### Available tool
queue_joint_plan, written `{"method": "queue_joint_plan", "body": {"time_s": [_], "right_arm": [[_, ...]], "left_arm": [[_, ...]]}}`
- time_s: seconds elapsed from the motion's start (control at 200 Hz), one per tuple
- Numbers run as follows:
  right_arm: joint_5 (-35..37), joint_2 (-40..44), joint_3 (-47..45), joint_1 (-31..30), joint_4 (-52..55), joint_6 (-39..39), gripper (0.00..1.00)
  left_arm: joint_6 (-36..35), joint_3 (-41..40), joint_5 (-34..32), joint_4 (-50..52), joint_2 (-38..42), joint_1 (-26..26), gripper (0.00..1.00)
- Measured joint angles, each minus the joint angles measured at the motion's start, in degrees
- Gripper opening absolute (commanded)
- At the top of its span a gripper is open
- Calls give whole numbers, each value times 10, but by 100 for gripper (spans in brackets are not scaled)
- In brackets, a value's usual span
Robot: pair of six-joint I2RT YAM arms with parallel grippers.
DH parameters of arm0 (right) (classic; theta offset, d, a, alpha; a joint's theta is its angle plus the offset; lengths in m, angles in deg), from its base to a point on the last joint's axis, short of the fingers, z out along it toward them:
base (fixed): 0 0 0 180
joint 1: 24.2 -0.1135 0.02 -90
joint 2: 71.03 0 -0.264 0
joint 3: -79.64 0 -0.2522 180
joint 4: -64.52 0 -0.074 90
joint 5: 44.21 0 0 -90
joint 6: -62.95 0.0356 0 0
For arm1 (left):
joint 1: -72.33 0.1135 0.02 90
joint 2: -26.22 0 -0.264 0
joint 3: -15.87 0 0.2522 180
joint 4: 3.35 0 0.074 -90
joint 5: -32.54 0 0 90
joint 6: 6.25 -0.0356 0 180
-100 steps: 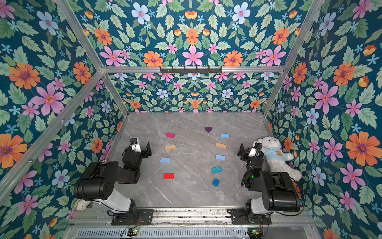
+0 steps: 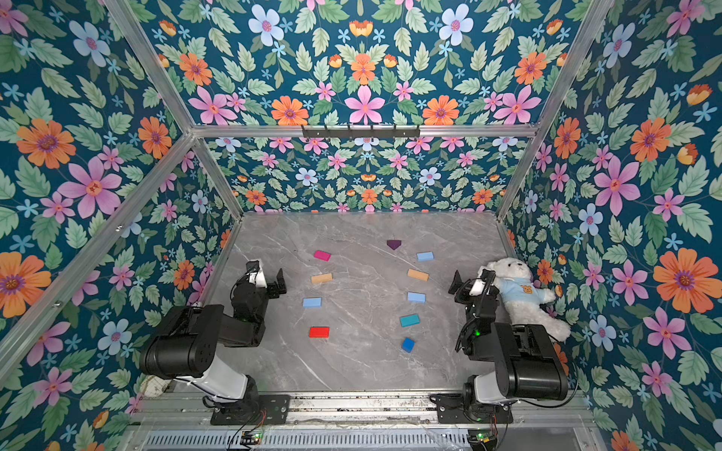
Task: Assemble a heart with building blocks
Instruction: Pick up the building block from the center of the board.
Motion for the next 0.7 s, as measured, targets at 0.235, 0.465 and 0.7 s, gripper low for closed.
{"method": "queue_joint_plan", "body": {"time_s": [0.235, 0.465, 0.7], "right_arm": [[0, 0, 0, 0, 0, 0, 99], [0, 0, 0, 0, 0, 0, 99], [-4, 36, 28, 8, 62, 3, 99]], "left_arm": [[0, 0, 0, 0, 0, 0, 100], [2, 2, 0, 0, 0, 4, 100], [2, 6, 7, 12, 0, 10, 100]]}}
